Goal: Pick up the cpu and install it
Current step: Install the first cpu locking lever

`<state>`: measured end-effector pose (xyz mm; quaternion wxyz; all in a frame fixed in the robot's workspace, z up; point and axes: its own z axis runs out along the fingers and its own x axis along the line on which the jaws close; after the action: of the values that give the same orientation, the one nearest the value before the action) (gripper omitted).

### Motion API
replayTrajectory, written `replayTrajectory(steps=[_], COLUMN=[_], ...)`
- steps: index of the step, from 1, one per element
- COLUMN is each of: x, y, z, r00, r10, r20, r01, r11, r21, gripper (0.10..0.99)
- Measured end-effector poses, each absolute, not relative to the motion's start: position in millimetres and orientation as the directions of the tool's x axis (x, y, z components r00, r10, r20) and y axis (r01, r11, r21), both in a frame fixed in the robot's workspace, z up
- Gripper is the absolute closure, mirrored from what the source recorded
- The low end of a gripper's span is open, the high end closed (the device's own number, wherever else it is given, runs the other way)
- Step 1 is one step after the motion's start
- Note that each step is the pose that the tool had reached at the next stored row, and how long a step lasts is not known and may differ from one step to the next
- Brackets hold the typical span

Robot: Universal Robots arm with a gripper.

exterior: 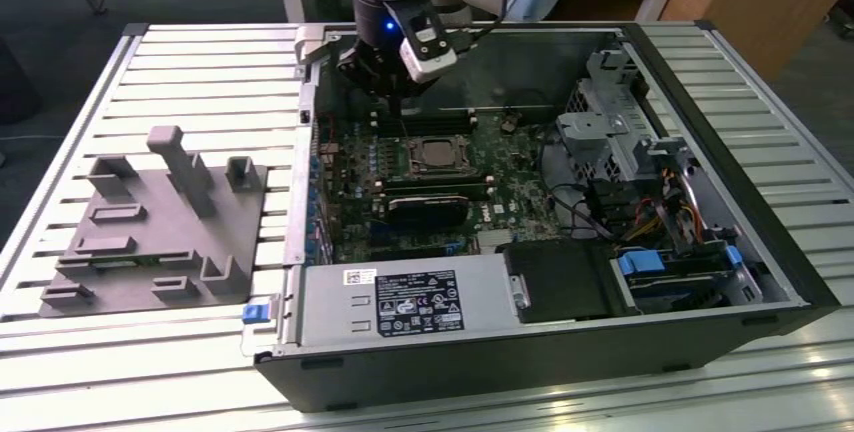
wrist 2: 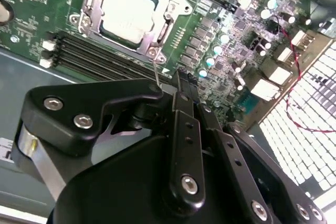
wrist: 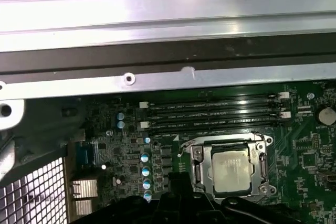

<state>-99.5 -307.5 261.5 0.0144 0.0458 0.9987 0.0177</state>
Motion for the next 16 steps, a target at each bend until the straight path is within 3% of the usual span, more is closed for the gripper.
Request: replayTrajectory(steps=[16], x=[-103.8], y=[-289.1], z=[256.0], r00=[-0.996], r10=[0.080], r20=[-0.027], r01=[0.079], r11=[0.996], r21=[0.037], gripper=[0.980])
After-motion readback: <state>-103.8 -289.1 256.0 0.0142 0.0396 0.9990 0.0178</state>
